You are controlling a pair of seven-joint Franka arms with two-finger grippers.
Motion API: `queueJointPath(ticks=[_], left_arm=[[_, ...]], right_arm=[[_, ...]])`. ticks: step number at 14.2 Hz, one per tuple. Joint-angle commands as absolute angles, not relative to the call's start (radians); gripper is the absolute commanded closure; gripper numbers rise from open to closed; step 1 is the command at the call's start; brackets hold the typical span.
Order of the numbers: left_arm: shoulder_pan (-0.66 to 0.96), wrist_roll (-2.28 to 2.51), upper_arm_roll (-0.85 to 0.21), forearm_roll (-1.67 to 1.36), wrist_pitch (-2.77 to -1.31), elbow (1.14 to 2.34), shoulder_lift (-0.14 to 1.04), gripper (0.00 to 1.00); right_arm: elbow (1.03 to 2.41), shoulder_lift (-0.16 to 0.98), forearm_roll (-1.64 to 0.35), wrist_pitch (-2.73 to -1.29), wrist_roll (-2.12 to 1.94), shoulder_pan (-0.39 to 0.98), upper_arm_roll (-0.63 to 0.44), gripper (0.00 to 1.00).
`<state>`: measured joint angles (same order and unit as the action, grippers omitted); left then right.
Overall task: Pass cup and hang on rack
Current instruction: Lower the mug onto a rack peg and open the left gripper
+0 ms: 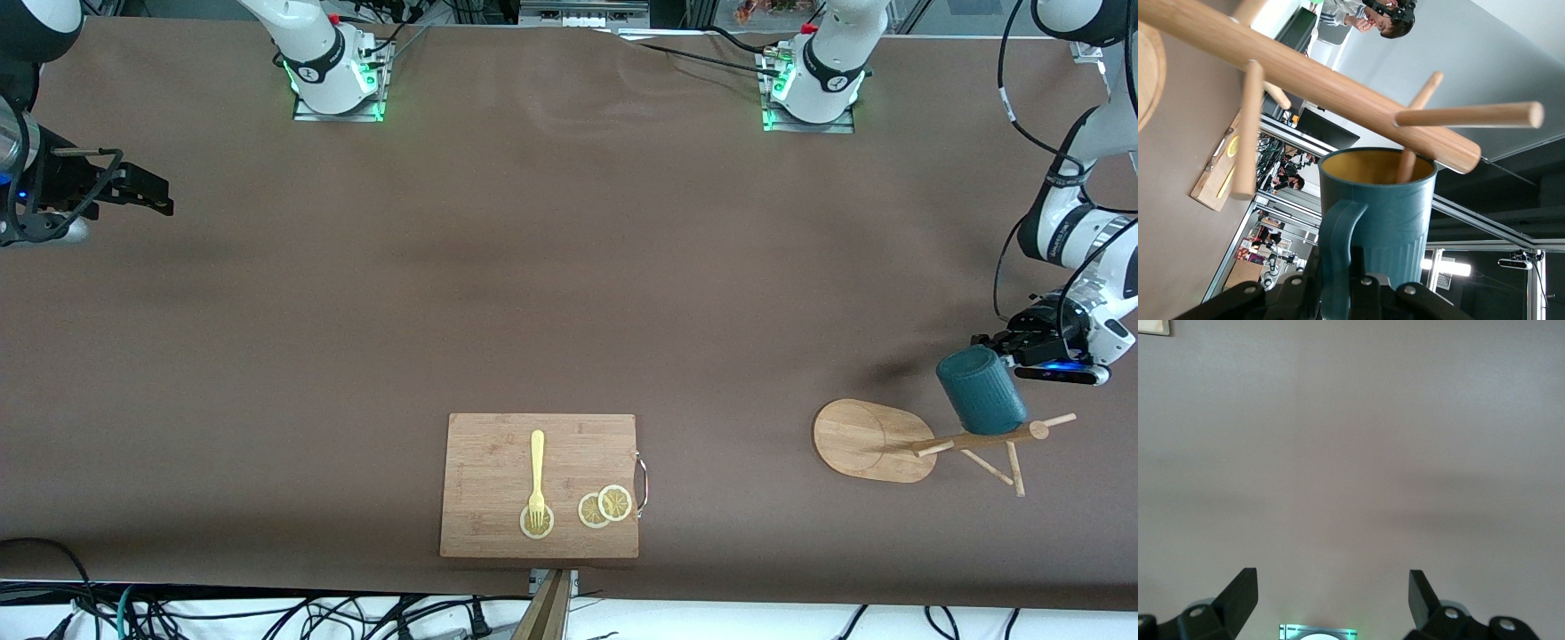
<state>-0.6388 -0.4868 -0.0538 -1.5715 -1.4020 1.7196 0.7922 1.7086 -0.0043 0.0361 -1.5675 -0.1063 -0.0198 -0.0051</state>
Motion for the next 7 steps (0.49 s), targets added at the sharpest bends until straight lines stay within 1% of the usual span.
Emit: queueJointPath(ticks=[1, 4, 5, 6, 7], left_arm=[[-0.635, -0.468, -0.052, -1.597, -1.393, 1.680, 0.827, 1.00], [-0.641, -0.468, -0.052, -1.595, -1.393, 1.680, 0.834, 1.00], [-0.644, -0.471, -0.052, -1.594, -1.393, 1.678, 0.836, 0.45], [-0.644, -0.482, -0.052, -1.592, -1.391, 1.675, 0.841, 0.00], [-0.647, -0.491, -0.052, -1.591, -1.391, 1.675, 0.842, 0.00]], right_arm=[[1.709, -0.012, 0.020, -1.557, -0.120, -0.026, -0.002, 0.00], [1.709, -0.012, 0.020, -1.557, -0.120, -0.026, -0.002, 0.00], [1.709, -0.012, 0.020, -1.557, -0.120, -0.026, -0.002, 0.00], [1.709, -0.012, 0.020, -1.557, -0.120, -0.026, -0.002, 0.00], [1.709, -0.012, 0.020, -1.557, -0.120, -0.026, -0.002, 0.00]])
